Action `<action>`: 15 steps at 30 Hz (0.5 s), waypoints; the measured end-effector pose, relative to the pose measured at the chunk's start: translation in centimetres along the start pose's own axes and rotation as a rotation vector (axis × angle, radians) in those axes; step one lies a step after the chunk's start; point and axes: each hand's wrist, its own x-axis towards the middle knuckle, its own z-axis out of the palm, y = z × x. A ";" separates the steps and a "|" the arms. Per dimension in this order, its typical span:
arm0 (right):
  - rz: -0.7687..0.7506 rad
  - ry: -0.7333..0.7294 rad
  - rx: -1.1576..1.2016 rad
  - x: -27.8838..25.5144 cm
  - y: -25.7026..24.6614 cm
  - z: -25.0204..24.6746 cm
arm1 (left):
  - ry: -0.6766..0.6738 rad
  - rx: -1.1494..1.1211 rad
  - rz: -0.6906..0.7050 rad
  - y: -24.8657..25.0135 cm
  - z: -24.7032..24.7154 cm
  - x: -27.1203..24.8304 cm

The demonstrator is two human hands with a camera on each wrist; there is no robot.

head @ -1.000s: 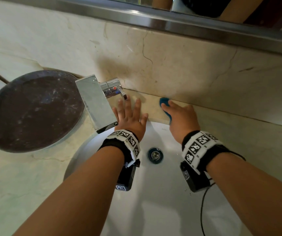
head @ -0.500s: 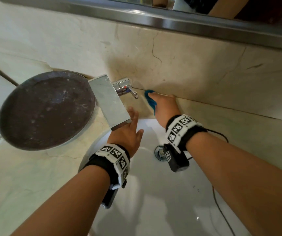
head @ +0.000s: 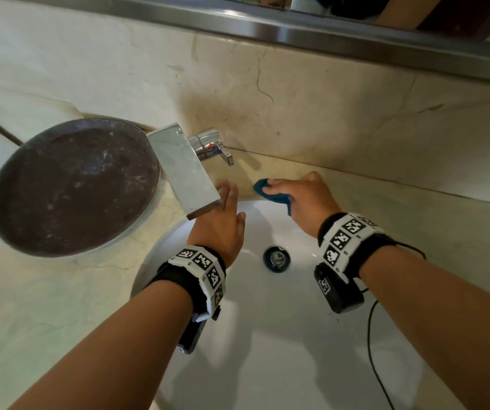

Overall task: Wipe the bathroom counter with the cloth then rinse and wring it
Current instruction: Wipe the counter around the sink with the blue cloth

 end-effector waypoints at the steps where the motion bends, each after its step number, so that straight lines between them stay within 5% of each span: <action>1: 0.049 0.041 -0.005 -0.2 0.5 -0.5 | 0.003 0.011 0.020 0.4 0.0 0.3; 5: 0.257 0.031 -0.298 -1.4 2.2 -2.9 | 0.008 0.016 0.074 1.7 0.3 2.1; 9: 0.292 -0.033 -0.431 -1.6 1.2 -2.9 | -0.015 0.046 0.033 2.3 1.0 4.3; 15: 0.029 -0.037 -0.396 0.0 -1.3 -1.6 | -0.015 0.118 -0.004 2.4 2.2 5.6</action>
